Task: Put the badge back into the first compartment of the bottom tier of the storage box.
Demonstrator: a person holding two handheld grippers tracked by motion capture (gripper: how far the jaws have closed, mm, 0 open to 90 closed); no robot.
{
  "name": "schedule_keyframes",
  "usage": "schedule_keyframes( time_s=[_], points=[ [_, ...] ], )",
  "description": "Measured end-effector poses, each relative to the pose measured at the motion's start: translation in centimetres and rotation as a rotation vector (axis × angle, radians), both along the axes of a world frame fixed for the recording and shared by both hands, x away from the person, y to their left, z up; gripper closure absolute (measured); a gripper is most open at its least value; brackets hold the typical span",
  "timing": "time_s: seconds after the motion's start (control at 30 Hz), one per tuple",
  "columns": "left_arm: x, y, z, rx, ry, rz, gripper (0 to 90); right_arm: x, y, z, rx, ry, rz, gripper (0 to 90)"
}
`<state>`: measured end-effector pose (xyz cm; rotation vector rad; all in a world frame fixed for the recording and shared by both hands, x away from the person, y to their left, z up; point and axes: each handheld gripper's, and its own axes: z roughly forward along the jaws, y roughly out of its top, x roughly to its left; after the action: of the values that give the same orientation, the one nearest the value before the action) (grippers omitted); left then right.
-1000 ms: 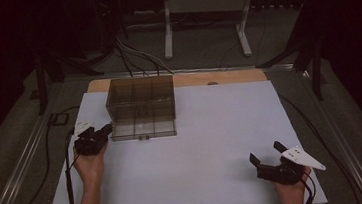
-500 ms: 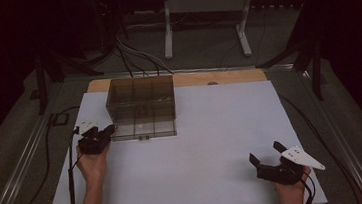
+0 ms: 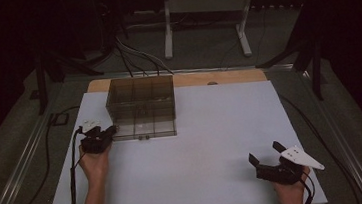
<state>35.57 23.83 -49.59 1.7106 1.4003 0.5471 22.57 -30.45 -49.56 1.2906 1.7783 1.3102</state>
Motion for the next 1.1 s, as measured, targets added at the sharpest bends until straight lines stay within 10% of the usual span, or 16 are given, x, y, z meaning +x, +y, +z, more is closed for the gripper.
schedule_keyframes(
  time_s=[0.87, 1.1],
  points=[
    [0.9, -1.1, -1.1, 0.007, 0.058, -0.019, 88.2, 0.0, -0.1, 0.0, 0.001, -0.003, 0.003, 0.5],
    [1.0, -1.1, -0.8, -0.012, 0.043, -0.026, 52.0, 0.0, -0.1, 0.0, 0.002, -0.002, 0.003, 0.5]
  ],
)
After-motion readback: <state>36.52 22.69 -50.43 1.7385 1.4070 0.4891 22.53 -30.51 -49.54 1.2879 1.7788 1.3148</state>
